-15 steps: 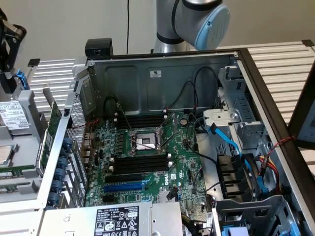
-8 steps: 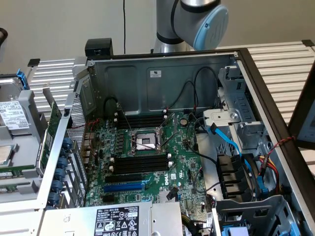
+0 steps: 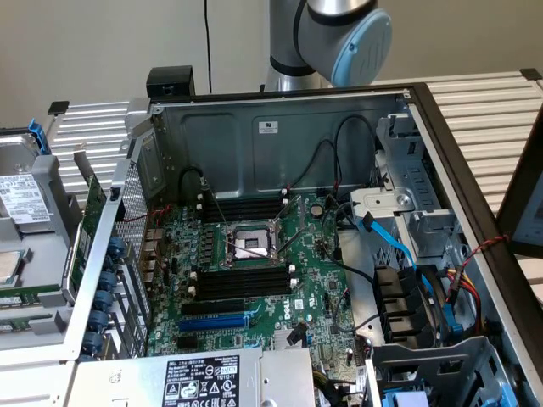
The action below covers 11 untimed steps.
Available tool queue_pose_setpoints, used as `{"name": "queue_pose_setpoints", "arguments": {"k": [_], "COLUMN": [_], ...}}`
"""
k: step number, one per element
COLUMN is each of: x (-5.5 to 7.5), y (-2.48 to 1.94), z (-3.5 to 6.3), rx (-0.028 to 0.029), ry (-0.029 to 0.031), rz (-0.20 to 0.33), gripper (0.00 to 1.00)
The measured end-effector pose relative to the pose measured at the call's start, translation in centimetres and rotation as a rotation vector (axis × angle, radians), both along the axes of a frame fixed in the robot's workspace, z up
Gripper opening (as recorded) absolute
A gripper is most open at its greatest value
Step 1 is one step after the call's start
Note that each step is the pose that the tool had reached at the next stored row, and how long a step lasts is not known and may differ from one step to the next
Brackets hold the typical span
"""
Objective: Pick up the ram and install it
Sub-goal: 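Reach for the ram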
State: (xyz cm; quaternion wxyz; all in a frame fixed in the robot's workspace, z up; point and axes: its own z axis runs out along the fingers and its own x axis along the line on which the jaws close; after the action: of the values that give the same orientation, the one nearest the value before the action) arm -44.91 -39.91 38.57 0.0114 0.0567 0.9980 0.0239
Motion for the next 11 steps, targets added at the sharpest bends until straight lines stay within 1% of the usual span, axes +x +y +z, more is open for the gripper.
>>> {"name": "queue_pose_setpoints", "arguments": {"k": [5, 11], "x": [-1.5, -3.0], "y": [0.0, 0.0], "z": [-0.03, -0.13], "rx": [0.0, 0.0], "ry": [0.0001, 0.0001], "rz": [0.0, 0.0], "gripper": [0.11, 0.11]}}
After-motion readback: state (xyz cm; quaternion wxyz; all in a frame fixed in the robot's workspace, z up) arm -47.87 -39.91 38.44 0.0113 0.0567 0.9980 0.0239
